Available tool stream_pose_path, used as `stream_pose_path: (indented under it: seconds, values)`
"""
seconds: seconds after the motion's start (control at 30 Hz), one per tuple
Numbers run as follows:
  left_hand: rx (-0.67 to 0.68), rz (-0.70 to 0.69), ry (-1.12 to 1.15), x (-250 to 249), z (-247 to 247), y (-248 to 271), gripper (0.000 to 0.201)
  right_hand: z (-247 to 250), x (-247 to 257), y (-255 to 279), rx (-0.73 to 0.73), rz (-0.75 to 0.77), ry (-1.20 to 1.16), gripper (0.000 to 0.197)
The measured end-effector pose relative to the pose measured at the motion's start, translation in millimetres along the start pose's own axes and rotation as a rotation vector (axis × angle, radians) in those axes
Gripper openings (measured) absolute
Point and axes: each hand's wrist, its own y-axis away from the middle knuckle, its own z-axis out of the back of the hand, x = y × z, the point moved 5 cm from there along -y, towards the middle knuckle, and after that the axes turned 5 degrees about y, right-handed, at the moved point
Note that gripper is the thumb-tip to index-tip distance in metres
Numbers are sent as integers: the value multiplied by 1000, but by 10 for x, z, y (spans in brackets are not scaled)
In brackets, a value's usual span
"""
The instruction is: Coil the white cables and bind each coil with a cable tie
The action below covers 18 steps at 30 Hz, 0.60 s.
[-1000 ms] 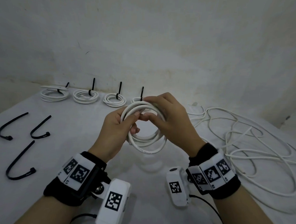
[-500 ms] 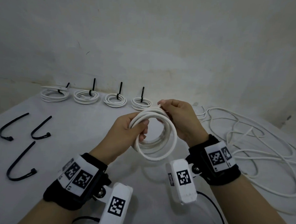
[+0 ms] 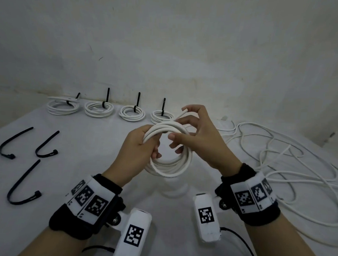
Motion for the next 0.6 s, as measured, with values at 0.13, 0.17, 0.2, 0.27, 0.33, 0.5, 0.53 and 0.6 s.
stream_pose_path:
  seconds: [0.13,0.17,0.2,0.27,0.33,0.5,0.53,0.6]
  values:
    - [145,123,181,-30,-42,-9,20,-7,-8,5,-90,63,-107,51]
    - [163,135,197,-40,-37,-15,21,-17,-14,8,-98,65,-129,48]
    - [172,140,200,-48,-28,-14,25,-29,-20,12,-105,68,-145,47]
    - [147,135,183,-52,-5,-11,40,-54,-22,21,-118,80,-163,45]
    - [79,124,159,-41,19,-12,44,-81,-25,28,-132,90,-159,45]
    - [10,140,155,0,40,-22,36,-93,-54,38,-185,103,-4,44]
    - [22,158,170,8,35,-18,36,-82,-58,43,-192,109,16,43]
    - [35,211,219,27,21,-7,36,-68,-69,52,-191,118,35,37]
